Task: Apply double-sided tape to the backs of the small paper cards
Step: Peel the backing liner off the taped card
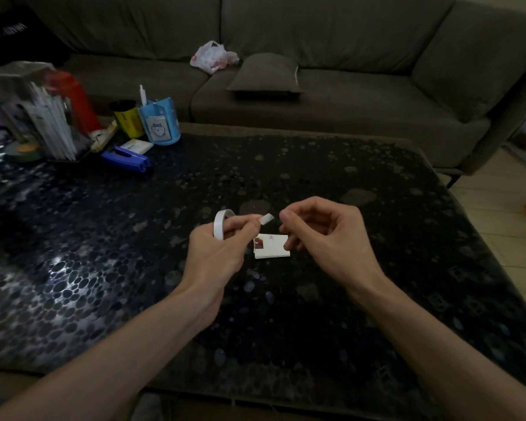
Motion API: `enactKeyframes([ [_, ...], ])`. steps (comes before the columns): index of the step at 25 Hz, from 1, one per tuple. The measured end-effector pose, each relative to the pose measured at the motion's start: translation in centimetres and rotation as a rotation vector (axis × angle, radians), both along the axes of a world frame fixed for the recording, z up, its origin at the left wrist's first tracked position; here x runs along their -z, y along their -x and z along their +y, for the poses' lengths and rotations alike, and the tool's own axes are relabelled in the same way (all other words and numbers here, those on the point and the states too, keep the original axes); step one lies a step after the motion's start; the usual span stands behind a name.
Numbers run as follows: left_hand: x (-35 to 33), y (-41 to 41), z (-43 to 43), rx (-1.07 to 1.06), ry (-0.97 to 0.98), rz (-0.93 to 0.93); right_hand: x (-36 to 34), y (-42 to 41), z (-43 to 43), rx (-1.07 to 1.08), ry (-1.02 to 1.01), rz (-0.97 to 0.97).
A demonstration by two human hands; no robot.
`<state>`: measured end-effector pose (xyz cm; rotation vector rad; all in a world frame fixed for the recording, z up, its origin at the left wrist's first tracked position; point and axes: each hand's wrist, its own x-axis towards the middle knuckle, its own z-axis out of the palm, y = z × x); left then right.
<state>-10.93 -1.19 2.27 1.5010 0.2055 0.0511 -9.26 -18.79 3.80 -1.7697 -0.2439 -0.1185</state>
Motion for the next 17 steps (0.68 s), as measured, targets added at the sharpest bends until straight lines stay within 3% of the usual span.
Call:
enactKeyframes([
  [8,0.12,0.44,-0.32,0.126,-0.137,-0.266,0.1,0.23,-0.2,0.027,0.047,-0.048],
  [17,0.56,0.49,-0.26,0.198,-0.258,-0.385,-0.13,0.16,-0.53,0.017,0.038,-0.049],
])
